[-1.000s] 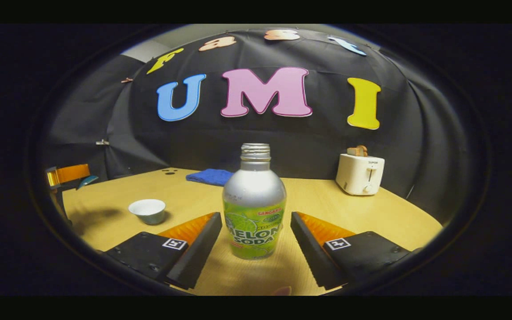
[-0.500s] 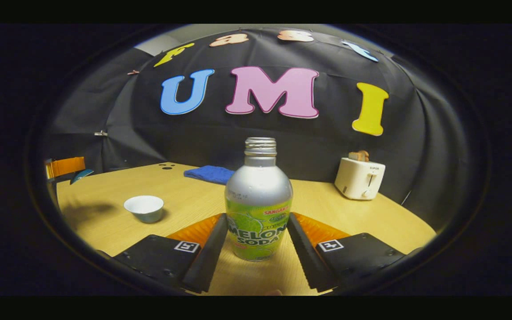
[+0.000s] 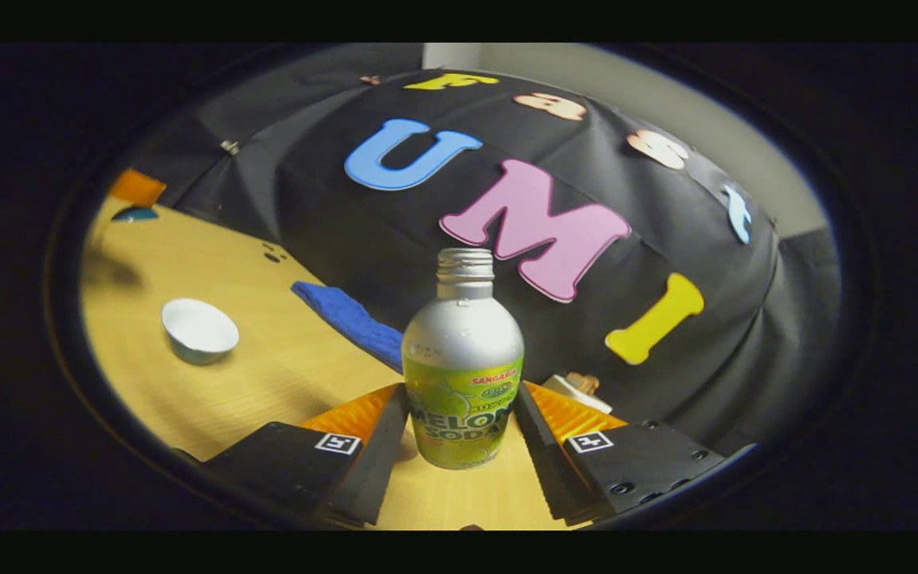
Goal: Open the teacup lid with one hand, grasp the water bottle and pour water into the teacup with the other hand; after pouring, place the water bottle on the coaster and then close the teacup lid.
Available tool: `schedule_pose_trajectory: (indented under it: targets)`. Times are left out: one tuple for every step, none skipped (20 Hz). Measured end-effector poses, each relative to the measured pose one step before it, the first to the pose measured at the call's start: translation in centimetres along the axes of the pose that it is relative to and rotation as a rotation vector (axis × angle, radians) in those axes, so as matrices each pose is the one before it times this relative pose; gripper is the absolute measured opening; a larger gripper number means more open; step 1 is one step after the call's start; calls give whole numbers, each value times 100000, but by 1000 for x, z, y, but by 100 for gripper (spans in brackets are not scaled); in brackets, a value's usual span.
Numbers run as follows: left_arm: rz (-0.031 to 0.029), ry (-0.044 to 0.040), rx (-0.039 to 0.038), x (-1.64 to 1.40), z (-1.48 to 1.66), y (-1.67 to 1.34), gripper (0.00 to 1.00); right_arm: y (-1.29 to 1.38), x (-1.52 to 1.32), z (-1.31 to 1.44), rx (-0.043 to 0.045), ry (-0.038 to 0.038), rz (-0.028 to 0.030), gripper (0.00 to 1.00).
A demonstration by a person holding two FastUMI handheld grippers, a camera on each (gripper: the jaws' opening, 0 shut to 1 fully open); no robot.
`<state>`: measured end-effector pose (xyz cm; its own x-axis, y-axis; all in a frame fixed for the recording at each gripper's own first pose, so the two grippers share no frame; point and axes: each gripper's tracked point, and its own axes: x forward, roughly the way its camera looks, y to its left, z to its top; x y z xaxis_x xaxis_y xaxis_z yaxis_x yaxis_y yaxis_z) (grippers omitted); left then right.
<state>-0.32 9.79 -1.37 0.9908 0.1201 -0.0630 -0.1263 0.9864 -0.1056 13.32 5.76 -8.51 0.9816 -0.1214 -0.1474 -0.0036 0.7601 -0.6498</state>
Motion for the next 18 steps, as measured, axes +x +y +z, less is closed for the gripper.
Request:
schedule_pose_trajectory:
  targets:
    - [267,-77,-408,100,-2,194,31,534,-2,317,-6530,-980,-144,79]
    - [-9,146,-258,7,6,29,31,419,107,144,-5233,-887,637,75]
    - [224,281,24,53,-187,105,31,587,26,247,-4260,-1010,768,78]
    - [-331,33,-68,29,-6,-22,31,84,12,202,-3851,-736,330,75]
    - [-138,24,-332,-64,-64,-55,31,97,52,160,-3923,-802,112,78]
    - [-151,32,-194,60,48,-61,31,-1,80,352,-4105,-887,-334,78]
    - [-31,166,-84,69,-148,4,31,34,59,216,-4391,-1014,-506,78]
    - [-97,-86,-95,-13,49,11,31,-116,137,341,-4364,-995,-263,78]
    - [41,89,-59,-43,-64,-18,31,83,-1,264,-4394,-774,293,78]
    - [91,-25,101,41,1,12,31,374,164,284,-4452,-620,774,78]
    - [-15,-109,1,15,-36,39,31,379,-17,95,-4382,-564,735,78]
    - [121,-343,-34,-45,130,39,31,170,68,193,-4104,-592,739,78]
    - [102,-272,23,22,27,1,31,432,-67,82,-3571,-315,934,78]
    - [97,-119,208,18,47,109,31,491,211,136,-3228,-371,1254,78]
    - [-43,55,202,-23,-78,6,31,569,117,29,-2578,80,1282,78]
    - [-89,-80,112,23,32,-51,31,554,115,125,-2256,-256,1419,78]
    - [306,-98,55,-41,43,91,31,459,44,113,-2010,-153,1037,78]
    - [178,-119,137,-22,119,145,31,483,160,70,-1861,-151,998,78]
